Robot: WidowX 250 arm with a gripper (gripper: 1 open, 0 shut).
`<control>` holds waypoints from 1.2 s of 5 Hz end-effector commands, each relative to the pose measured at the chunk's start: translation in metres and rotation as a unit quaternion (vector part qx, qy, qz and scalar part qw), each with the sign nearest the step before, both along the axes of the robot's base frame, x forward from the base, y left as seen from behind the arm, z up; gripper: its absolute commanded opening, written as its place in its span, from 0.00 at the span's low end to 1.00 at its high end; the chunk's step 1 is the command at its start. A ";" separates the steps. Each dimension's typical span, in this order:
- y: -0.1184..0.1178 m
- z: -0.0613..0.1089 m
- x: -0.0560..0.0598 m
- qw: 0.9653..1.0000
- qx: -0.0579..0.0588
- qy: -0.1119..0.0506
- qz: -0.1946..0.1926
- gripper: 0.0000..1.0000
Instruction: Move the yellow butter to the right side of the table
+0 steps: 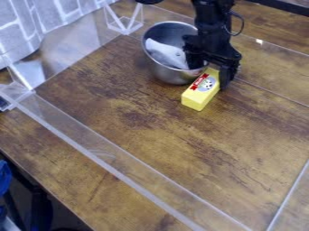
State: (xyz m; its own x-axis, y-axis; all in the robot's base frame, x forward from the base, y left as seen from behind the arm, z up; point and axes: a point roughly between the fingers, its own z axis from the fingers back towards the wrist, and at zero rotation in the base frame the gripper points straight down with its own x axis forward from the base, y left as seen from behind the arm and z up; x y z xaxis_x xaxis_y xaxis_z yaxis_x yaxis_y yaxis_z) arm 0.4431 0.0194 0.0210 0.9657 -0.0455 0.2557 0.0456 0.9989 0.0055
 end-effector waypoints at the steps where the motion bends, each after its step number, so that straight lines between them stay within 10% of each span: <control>1: 0.000 -0.029 -0.008 0.999 -0.001 0.034 -0.008 1.00; 6: -0.007 -0.031 -0.012 0.997 -0.014 0.075 -0.009 1.00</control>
